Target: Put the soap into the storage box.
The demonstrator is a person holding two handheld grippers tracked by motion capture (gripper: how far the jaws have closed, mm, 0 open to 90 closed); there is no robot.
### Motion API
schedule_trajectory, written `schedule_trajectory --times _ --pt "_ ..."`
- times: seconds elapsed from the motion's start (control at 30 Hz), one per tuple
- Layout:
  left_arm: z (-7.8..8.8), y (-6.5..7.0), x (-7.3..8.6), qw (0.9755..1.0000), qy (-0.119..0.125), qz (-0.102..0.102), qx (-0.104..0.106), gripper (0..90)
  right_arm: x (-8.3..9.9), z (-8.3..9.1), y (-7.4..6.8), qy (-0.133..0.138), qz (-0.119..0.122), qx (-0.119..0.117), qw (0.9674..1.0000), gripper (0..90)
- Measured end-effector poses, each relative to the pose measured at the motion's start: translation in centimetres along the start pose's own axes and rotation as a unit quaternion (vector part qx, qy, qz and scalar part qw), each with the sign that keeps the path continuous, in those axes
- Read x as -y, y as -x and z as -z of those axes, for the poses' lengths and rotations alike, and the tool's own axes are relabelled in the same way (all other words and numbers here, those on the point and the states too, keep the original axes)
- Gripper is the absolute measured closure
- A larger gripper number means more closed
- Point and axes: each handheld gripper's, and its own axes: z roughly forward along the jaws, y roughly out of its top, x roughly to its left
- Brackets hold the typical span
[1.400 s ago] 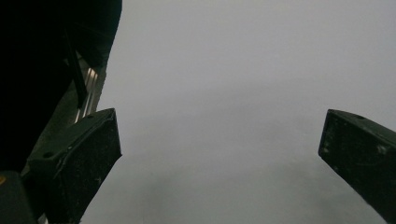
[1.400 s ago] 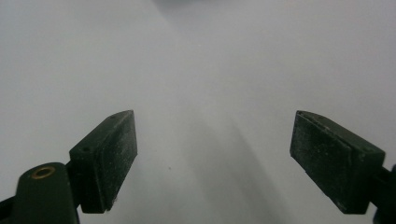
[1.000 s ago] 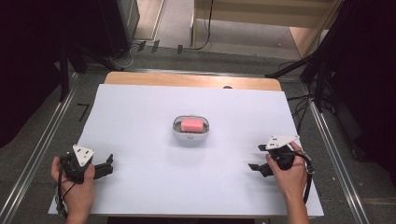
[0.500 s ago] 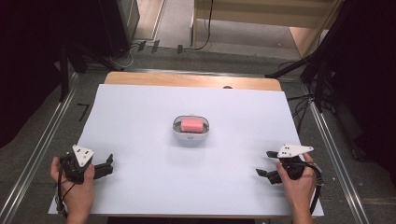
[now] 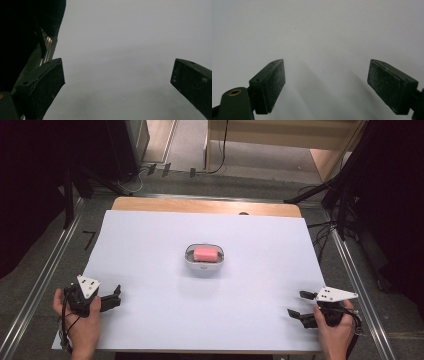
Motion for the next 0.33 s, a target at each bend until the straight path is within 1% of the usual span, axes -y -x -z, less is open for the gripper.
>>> schedule_trajectory --times 0.07,0.13,0.23,0.33 --pt "0.01 -0.02 0.01 1.0000 0.000 0.000 0.001 0.0 0.51 0.34 0.05 0.006 -0.002 0.007 1.0000 15.1" --pt "0.05 -0.04 0.02 1.0000 0.001 0.000 0.001 0.0 0.73 0.79 0.01 0.020 -0.011 0.015 0.9996 13.7" --pt "0.03 -0.06 0.02 1.0000 0.002 0.002 0.001 0.0 0.96 0.91 -0.02 0.026 -0.013 0.014 0.9995 14.0" --pt "0.04 -0.09 0.02 1.0000 0.002 0.006 0.001 0.0 1.07 1.11 -0.17 0.037 -0.018 0.039 0.9984 14.0"
